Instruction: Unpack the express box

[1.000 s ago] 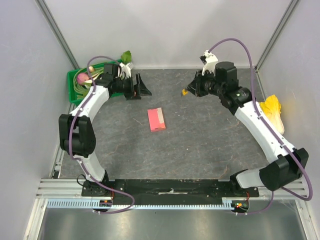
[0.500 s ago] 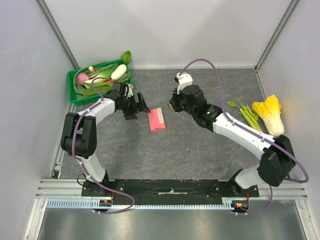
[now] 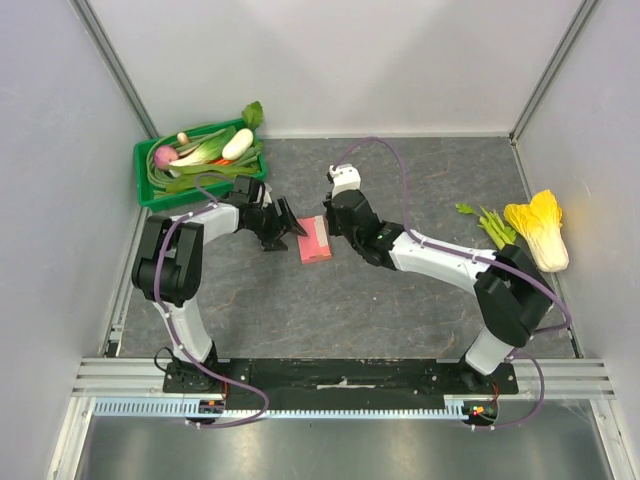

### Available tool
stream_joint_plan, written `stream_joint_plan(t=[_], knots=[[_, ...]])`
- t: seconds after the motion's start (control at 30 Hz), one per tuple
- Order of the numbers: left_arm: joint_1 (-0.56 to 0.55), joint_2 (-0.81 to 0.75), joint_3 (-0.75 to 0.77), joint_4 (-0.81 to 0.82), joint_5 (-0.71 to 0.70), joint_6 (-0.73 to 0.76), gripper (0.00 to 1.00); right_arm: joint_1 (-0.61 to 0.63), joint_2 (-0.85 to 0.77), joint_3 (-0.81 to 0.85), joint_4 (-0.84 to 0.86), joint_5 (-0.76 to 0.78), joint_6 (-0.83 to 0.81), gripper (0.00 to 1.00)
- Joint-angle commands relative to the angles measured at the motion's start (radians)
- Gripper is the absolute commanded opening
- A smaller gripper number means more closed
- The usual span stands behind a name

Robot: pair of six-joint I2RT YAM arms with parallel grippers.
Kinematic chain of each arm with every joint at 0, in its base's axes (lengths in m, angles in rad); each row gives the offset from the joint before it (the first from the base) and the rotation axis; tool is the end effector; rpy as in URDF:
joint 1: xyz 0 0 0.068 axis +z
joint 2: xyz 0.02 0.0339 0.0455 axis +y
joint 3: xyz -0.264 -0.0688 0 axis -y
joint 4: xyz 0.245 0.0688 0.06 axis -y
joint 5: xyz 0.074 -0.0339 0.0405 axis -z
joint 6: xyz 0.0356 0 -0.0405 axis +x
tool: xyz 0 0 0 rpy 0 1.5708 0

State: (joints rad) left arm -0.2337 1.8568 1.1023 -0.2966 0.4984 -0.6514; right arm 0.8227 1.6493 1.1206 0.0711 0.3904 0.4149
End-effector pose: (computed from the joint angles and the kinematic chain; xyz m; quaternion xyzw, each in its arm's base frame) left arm 0.3525 -0.1014 0.1513 -0.1322 0.9294 -0.3220 0.1229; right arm 0.2674 0.2682 0.2577 -0.0683 0.8364 0.1665 0.5177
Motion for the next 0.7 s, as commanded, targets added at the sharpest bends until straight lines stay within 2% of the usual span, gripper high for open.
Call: stream_joint_plan(t=[0.0,0.17,0.27,0.37,0.47,0.67], knots=[[-0.016,0.067,0.028,0.010,0.015,-0.093,0.77,0.001,0.040,0.014,0.096,0.076,0.019,0.00],[-0.029,0.087,0.039,0.007,-0.001,-0.122,0.74,0.001,0.089,0.028,0.116,0.076,0.022,0.00],[-0.036,0.094,0.044,-0.015,-0.029,-0.123,0.67,0.001,0.113,0.036,0.122,0.073,0.019,0.00],[-0.039,0.105,0.053,-0.035,-0.047,-0.119,0.54,-0.003,0.125,0.039,0.124,0.082,0.015,0.00],[-0.044,0.123,0.067,-0.050,-0.046,-0.100,0.35,-0.011,0.138,0.042,0.128,0.091,0.013,0.00],[-0.044,0.145,0.077,-0.073,-0.052,-0.070,0.24,-0.016,0.190,0.102,0.131,0.091,-0.001,0.00]])
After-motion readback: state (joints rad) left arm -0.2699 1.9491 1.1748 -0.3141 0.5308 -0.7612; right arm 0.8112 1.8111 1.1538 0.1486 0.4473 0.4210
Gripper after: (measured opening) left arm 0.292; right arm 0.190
